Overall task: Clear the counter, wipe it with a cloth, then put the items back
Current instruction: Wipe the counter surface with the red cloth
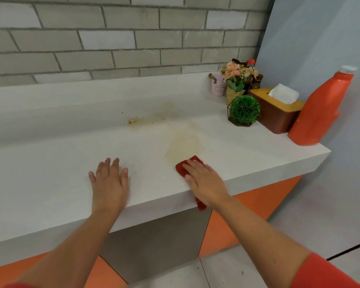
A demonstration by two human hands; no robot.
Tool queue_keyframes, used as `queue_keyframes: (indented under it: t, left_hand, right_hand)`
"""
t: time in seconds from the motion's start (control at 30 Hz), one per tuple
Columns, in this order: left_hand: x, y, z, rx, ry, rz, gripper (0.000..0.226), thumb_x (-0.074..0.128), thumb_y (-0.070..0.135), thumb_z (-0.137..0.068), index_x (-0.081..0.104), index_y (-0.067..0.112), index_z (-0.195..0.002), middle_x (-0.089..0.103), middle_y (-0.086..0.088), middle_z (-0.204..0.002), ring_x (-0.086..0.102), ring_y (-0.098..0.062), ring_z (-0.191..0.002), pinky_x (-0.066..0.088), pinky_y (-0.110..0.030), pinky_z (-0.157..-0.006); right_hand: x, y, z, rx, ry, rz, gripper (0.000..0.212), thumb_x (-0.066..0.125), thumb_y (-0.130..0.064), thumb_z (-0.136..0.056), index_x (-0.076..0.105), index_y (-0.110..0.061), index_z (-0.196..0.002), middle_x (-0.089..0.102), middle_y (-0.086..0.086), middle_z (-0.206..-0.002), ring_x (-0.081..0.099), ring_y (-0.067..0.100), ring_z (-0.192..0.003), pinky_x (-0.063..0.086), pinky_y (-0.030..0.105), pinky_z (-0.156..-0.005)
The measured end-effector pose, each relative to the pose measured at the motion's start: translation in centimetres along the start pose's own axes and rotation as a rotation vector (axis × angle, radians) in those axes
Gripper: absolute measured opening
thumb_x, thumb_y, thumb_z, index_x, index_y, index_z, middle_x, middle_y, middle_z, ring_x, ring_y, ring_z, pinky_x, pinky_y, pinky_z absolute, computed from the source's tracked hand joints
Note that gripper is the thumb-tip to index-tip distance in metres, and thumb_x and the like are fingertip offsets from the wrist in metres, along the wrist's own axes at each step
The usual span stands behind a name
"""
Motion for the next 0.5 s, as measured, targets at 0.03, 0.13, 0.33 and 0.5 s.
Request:
queue_keyframes:
  t: [0.03,0.13,0.33,0.5]
  left_hand:
    - [-0.1,0.1,0.1,0.002,0.016,0.014,0.048,0.027,0.029,-0.101,0.034,0.007,-0.143,0.03,-0.015,-0.15,0.019,-0.029,-0.143,0.005,-0.048,-0.117]
    - [-0.2,0.3,0.1,0.014,0.028,0.033,0.046,0.028,0.028,-0.1,0.037,0.007,-0.141,0.033,-0.015,-0.148,0.023,-0.028,-0.141,0.006,-0.048,-0.118]
    - [0.1,0.2,0.0,0.018,0.02,0.057,0.05,0.023,0.031,-0.1,0.029,0.011,-0.145,0.027,-0.011,-0.151,0.018,-0.024,-0.143,0.002,-0.045,-0.118]
    - [0.2,-0.2,-0.1,-0.015,-0.002,0.071,0.054,0.021,0.031,-0.101,0.018,0.005,-0.148,0.025,-0.013,-0.152,0.016,-0.025,-0.143,0.003,-0.044,-0.119]
  right_hand:
    - [-0.5,2.0,-0.1,0.077,0.029,-0.003,0.049,0.019,-0.036,-0.102,0.022,-0.022,-0.149,0.016,-0.005,-0.158,0.01,0.009,-0.146,0.002,0.028,-0.118]
    - [-1.0,5.4,-0.9,0.344,0.024,0.051,0.053,0.016,-0.035,-0.102,0.016,-0.015,-0.151,0.01,0.003,-0.159,0.006,0.016,-0.147,0.002,0.034,-0.119]
    - [1.0,-2.1,-4.2,0.396,-0.079,0.132,0.064,0.009,-0.042,-0.1,-0.002,-0.002,-0.149,-0.005,0.018,-0.157,-0.005,0.03,-0.147,-0.002,0.046,-0.119]
    - [2.3,-9.8,-3.9,-0.012,-0.149,0.062,0.059,0.009,-0.043,-0.101,-0.002,-0.013,-0.151,-0.009,0.008,-0.159,-0.01,0.021,-0.147,-0.008,0.04,-0.118]
Point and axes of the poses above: each hand's wrist, its own z-axis away from the middle knuckle, its own x-axis out of the palm, y = z × x, the point moved 6 cm from there along -z, towards the middle knuckle
